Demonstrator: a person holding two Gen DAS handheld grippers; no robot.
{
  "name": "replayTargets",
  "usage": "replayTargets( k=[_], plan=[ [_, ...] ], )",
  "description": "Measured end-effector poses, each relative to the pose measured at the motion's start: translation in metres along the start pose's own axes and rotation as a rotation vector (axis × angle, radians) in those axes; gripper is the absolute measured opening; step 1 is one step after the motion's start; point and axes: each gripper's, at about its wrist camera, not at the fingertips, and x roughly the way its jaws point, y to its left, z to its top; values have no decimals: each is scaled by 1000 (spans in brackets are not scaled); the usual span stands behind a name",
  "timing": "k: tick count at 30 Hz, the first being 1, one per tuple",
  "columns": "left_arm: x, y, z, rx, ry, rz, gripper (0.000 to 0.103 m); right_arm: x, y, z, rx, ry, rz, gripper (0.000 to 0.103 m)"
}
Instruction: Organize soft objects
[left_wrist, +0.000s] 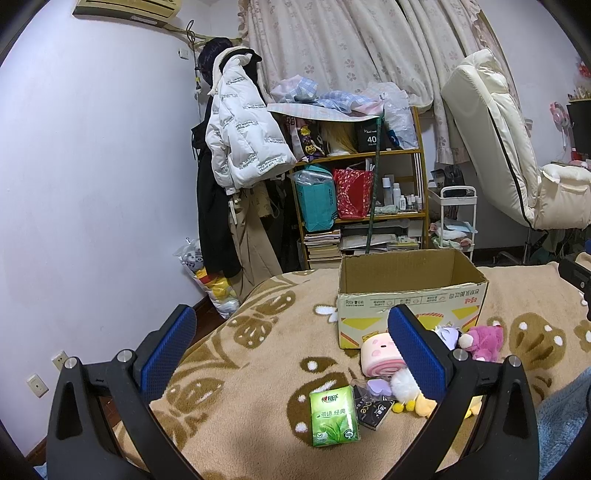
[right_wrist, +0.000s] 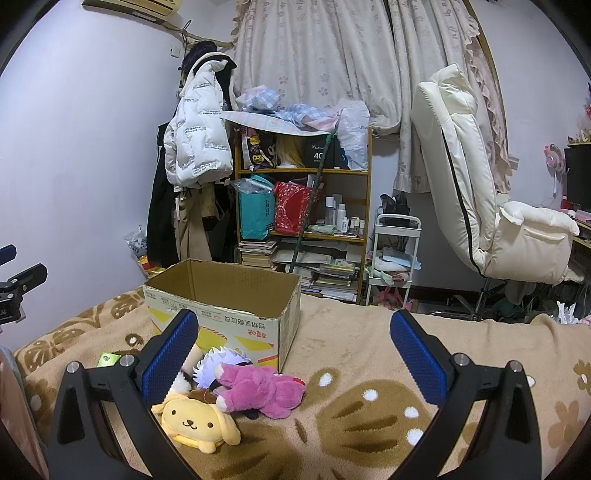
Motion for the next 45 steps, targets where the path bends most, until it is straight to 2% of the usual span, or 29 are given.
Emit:
replayTargets(
  k=[20,27,32,38,42,45],
  plan=[
    [4,-5,0,12,23,-4,102,-1,1,2,4,5,-4,103],
    [22,-10,2,38,79,1,102,12,-6,0,36,31,-1,103],
    [37,-18,4,71,119,-39,102,33,-15,-1,103,65,8,103],
    [62,-31,2,116,181,-27,102,58,-19,-5,139,110,-1,103],
    [91,-31,0,82,265,-25,102,78,-14,-10,127,159,0,103],
    [116,-28,-9,51,358,-33,102,93,-9,-15,113,201,1,103]
  ],
)
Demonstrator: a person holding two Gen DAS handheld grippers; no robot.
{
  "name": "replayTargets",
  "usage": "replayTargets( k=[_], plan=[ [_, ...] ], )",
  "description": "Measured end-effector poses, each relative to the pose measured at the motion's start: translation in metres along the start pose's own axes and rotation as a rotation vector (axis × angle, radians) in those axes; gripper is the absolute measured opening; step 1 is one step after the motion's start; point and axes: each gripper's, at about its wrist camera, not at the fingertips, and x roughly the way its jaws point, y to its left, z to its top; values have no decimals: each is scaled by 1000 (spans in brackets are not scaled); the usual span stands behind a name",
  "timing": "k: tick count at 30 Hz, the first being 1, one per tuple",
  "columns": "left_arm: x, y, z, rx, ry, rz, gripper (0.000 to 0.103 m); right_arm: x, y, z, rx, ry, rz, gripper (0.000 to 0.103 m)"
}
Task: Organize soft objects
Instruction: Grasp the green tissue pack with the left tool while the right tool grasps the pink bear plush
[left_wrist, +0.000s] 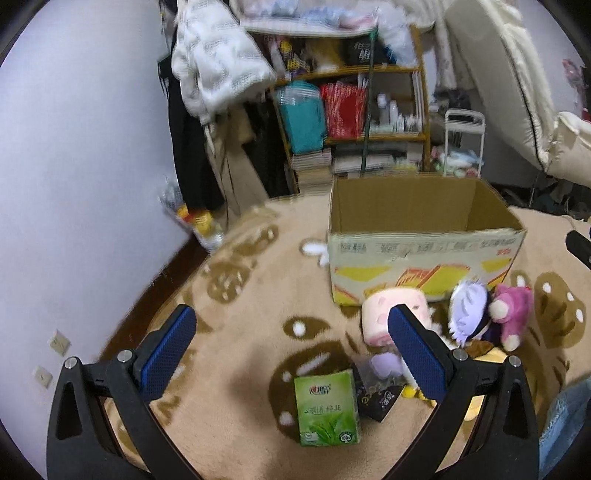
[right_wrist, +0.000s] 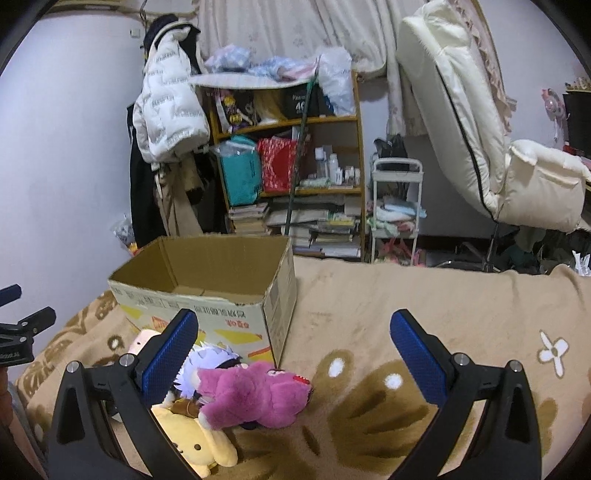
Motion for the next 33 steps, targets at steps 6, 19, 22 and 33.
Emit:
replayTargets(
  k=[6,19,22,33],
  plan=[
    [43,2,-11,-31,178,-28,102,25,13,-7,-41,65,22,103],
    [88,-11,-43,6,467,-48,102,60,43,-31,-143,195,76,103],
    [95,-11,-48,7,517,-58,102,67,53,-39,-181,237,79,103],
    [101,-2,-56,-67,581,-129,102,80,69,-55,-248,326,91,87]
  ],
)
